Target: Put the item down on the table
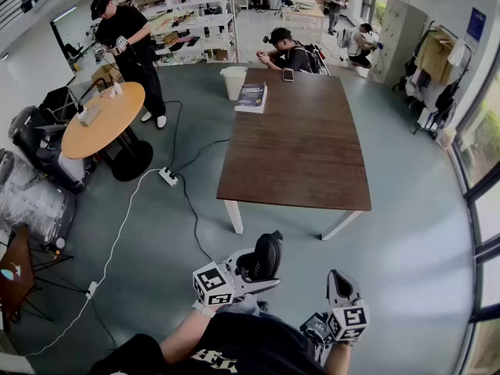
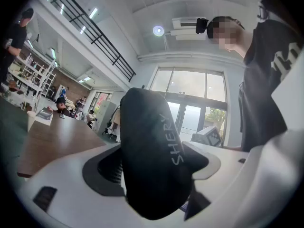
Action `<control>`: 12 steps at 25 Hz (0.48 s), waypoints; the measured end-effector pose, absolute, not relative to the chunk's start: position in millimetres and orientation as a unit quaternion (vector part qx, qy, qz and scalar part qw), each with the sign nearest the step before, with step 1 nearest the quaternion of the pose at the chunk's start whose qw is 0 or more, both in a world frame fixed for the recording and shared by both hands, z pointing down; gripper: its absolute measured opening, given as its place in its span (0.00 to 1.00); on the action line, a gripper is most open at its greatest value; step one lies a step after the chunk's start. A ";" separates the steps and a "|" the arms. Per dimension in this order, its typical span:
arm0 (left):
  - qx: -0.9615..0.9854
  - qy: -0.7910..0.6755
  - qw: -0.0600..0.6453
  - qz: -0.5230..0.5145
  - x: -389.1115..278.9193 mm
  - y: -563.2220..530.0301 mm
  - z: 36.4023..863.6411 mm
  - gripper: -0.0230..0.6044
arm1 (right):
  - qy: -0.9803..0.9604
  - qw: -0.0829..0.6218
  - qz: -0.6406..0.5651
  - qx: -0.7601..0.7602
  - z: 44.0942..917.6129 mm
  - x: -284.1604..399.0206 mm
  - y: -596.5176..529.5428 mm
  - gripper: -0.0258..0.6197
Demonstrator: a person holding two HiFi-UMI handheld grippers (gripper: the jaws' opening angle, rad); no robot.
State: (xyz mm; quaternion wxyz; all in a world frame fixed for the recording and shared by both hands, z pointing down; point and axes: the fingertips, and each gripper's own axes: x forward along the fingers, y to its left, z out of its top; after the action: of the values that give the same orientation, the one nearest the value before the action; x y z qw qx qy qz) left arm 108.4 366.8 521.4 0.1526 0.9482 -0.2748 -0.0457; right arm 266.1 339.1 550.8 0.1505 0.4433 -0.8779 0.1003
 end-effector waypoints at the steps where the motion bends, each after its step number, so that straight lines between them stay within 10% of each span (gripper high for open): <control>1: 0.948 -0.275 0.152 -0.045 109.1 365.6 521.2 0.63 | -0.877 0.151 0.101 0.444 550.9 267.4 338.0 0.02; 12: 0.947 -0.279 0.155 -0.040 101.7 364.9 524.3 0.63 | -0.885 0.157 0.097 0.428 552.1 250.1 332.9 0.02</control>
State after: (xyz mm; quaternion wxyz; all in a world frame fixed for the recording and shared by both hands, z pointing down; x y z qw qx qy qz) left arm 101.7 364.9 524.3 0.1554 0.9467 -0.2794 -0.0402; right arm 250.1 332.9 552.1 0.1571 0.4279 -0.8847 0.0972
